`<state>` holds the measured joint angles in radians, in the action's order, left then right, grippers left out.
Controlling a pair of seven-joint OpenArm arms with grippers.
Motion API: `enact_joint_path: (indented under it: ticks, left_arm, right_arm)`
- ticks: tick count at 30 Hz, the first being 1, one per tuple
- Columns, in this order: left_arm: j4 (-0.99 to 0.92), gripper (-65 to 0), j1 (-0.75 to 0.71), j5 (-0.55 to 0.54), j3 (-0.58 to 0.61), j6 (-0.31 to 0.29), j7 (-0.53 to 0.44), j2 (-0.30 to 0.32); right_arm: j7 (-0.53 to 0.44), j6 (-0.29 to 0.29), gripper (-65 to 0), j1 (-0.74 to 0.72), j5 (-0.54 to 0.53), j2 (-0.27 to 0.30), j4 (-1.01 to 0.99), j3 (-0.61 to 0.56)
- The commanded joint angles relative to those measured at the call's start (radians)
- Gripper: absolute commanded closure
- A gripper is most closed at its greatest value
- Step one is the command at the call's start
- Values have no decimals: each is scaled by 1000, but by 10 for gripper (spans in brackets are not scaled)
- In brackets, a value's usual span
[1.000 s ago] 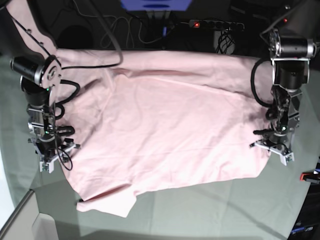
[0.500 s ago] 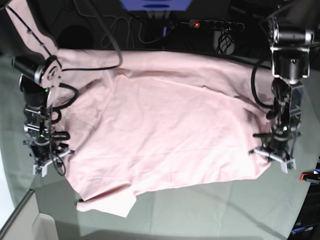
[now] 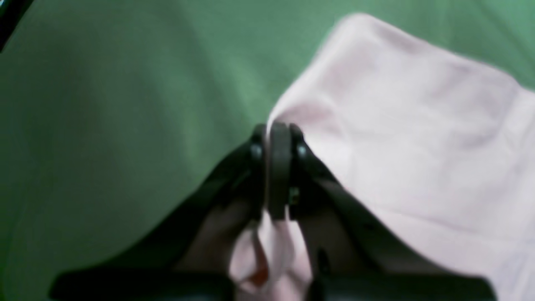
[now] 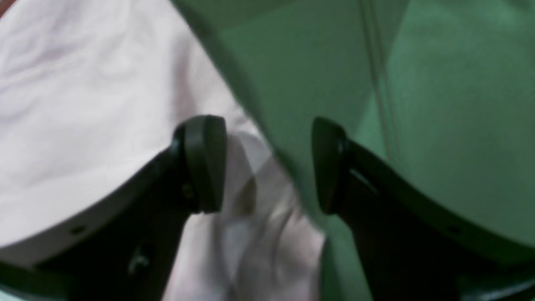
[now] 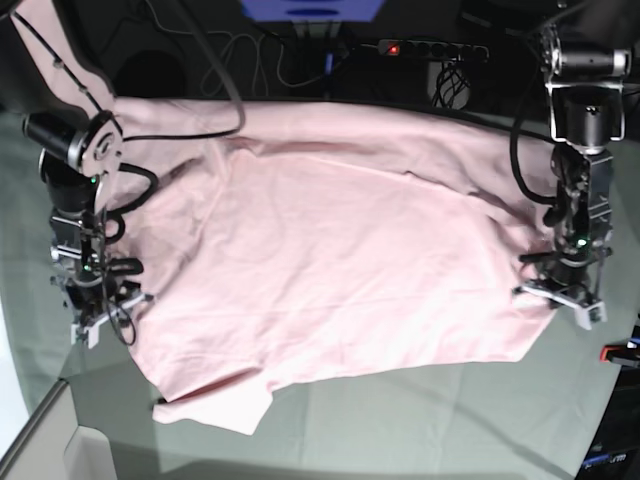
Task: Layout the t-shirt on the table in an organized manner, then fold the t-shirt properly
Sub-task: 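Lower both grippers and pinch the shirt's side edges midway along, then fold the pinched half over toward the grippers' starting edge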
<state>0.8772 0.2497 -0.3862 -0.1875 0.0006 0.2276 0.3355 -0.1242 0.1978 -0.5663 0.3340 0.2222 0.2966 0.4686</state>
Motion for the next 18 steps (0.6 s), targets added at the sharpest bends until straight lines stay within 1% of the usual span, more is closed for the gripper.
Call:
enact_joint_path:
  ticks: [1, 3, 5, 6, 7, 8, 9, 12, 13, 16, 18]
  left_arm:
    - [18, 0, 21, 8, -25, -1, -24, 20]
    - [18, 0, 21, 11, -45, -1, -24, 21]
    - [18, 0, 21, 11, -48, -1, -21, 23]
    - [18, 0, 21, 11, -50, -3, -7, 23]
    - [24, 0, 21, 11, -51, -3, 10, 23]
    - [26, 0, 21, 11, -51, -3, 23, 23]
    - [26, 0, 21, 11, -51, -3, 29, 23]
    - [26, 0, 21, 11, -51, -3, 29, 23]
    - [26, 0, 21, 11, -51, -3, 29, 23]
    - [27, 0, 21, 5, -51, -3, 31, 23]
    - [41, 0, 21, 3, -53, -3, 31, 23]
  right_arm:
    - [-16, -13, -329, -25, -2, 13, -10, -1]
    - [-16, -13, -327, -25, -2, 21, -41, -1]
    - [-16, -13, -323, -25, -2, 19, -47, -26]
    - [-16, -13, -313, -25, -2, 18, -47, -44]
    - [-15, -13, -289, -25, -2, 18, -47, -58]
    - [-13, -13, -252, -25, -2, 18, -47, -63]
    - [-15, -13, -199, -25, -3, 18, -46, -63]
    - [-16, -13, -11, -27, -3, 18, -44, -66]
    - [-16, -13, 0, -28, -3, 19, -43, -66]
    - [-19, -11, 0, -45, -6, 24, -43, -66]
    - [-19, -7, 0, -42, -8, 24, -1, -63]
